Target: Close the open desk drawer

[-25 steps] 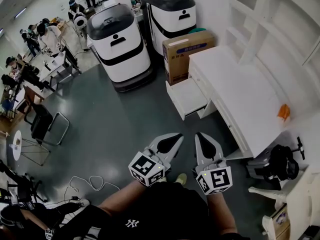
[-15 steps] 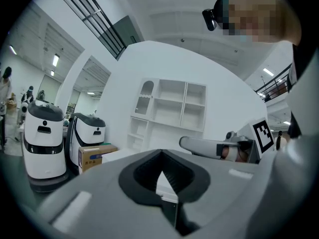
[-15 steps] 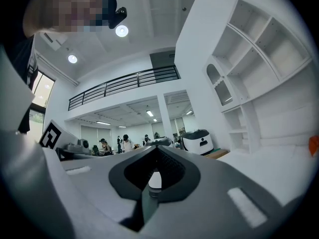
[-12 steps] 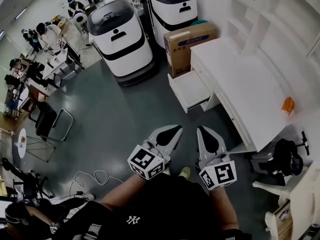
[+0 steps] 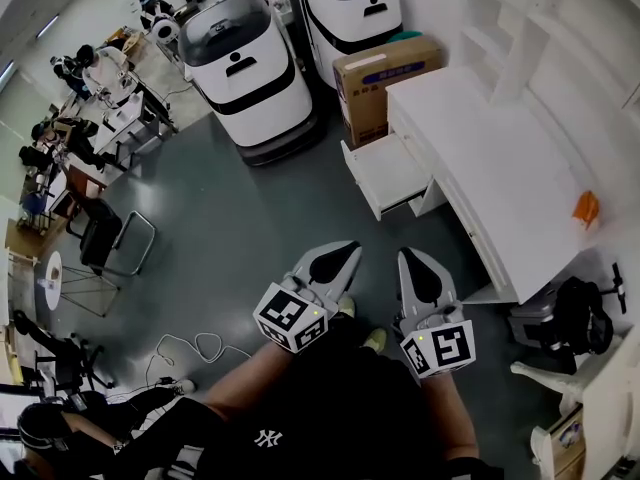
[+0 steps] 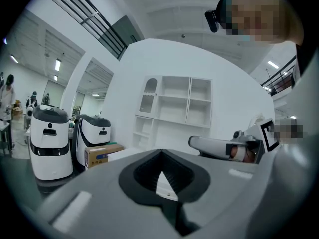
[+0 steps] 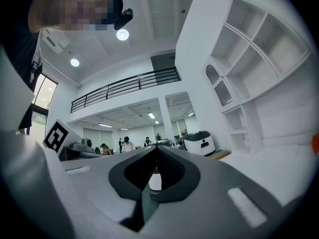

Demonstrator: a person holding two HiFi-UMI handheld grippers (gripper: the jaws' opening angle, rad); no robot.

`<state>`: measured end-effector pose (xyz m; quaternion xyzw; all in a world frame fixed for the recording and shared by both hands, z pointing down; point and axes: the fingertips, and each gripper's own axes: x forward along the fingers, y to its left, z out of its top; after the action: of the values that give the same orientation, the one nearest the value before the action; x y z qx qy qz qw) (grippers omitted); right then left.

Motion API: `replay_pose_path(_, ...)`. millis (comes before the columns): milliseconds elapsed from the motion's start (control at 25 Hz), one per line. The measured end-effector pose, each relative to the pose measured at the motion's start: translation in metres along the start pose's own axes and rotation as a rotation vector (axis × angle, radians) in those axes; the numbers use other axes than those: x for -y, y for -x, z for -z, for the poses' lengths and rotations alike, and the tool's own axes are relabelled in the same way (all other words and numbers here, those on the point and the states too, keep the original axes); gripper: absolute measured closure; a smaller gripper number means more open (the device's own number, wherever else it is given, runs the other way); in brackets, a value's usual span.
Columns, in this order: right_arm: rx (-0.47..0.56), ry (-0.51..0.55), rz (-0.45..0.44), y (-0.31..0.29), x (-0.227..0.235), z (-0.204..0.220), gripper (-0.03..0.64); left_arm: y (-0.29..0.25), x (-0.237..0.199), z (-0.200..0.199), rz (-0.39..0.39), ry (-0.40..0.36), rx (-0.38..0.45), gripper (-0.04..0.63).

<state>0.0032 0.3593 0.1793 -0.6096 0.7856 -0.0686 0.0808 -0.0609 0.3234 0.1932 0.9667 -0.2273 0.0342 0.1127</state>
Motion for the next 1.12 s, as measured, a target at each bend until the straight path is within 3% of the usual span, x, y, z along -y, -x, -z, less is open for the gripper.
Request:
replay_pose_path(240, -0.014, 0.0, 0.007, -0.022, 0.02, 0.005, 0.594, -0.023, -0.02, 0.001, -0.005, 0.007, 0.001, 0.592)
replay_pose_path(520, -0.066, 0.001, 0.005, -0.082, 0.047, 0.019, 0.594, -0.063, -0.073, 0.006, -0.014, 0.042, -0.01, 0.592)
replay_pose_path(840, -0.148, 0.01, 0.008, -0.195, 0.091, 0.055, 0.594, -0.131, -0.182, 0.031, -0.029, 0.124, -0.04, 0.592)
replay_pose_path(1120, -0.243, -0.022, 0.004, -0.296, 0.125, 0.103, 0.594, -0.178, -0.293, 0.073, -0.074, 0.195, -0.118, 0.592)
